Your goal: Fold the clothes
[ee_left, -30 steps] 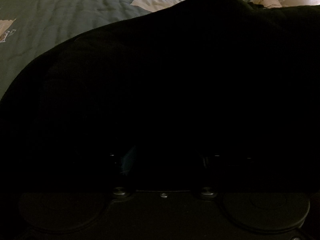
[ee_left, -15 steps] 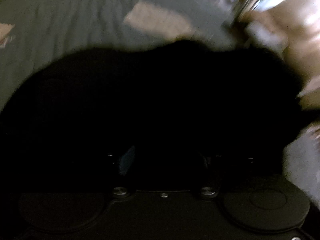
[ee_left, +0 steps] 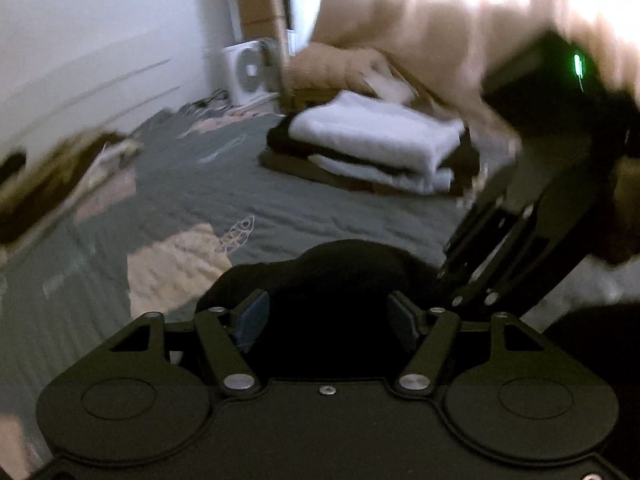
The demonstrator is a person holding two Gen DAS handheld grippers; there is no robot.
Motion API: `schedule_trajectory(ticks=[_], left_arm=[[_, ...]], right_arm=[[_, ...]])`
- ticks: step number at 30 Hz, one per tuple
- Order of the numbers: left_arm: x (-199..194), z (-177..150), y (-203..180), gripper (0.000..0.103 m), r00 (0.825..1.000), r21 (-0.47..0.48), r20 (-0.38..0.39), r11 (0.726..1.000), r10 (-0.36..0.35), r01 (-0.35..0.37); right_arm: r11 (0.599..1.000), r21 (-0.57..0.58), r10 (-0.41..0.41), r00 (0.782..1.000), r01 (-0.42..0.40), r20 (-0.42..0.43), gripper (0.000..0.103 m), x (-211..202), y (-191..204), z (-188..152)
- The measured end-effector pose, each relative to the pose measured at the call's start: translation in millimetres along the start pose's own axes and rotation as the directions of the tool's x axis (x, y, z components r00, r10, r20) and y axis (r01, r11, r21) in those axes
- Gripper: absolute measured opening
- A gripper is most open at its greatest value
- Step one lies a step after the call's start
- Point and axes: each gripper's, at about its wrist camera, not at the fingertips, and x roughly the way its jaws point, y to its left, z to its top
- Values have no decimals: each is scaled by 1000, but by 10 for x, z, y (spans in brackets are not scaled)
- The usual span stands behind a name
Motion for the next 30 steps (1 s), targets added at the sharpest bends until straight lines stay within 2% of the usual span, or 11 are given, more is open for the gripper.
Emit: schedule_trajectory(ticks=[5,7,10,13,15,17,20,22,25,28,30], left_arm=[[334,-56,-247,48,999,205,-41,979,-3,12],[395,-103,-249,20,998,242,-58,970,-15,29],[463,-91,-104,15,998,147,-58,988,-29,37],[451,-53,286,14,995,-131,-22,987,-99,95],[477,-122,693,14,980,-422,36,886,-198,194],[532,-323,1058,13,957,-661,124,698,-260,276],[619,-691,1413,13,946,-855,205,425,-252,298],[645,-774,1455,13,941,-870,206,390,-268,302],[615,-752,1327,13,919,-850,233,393,-318,352],[612,-746,1192,13,900,-834,250,393,-358,388],[596,-812,1148,13,896,-836,257,382,-362,394]], right_arm=[[1000,-12,0,1000,0,-1,15,48,3,-47],[1000,-21,-2,1000,2,-1,15,64,11,-72],[1000,-27,-7,1000,7,26,15,46,32,-110],[998,-66,-18,996,24,88,15,-55,82,-165],[993,-113,-22,992,36,124,15,-126,138,-222],[986,-163,-16,988,41,153,15,-193,204,-281],[970,-240,13,987,26,160,11,-242,342,-387],[957,-290,24,988,22,152,11,-247,445,-467],[980,-200,36,984,0,175,12,-348,331,-369],[996,-87,44,978,-27,203,24,-460,183,-242],[998,-26,62,979,-58,194,55,-430,48,-87]])
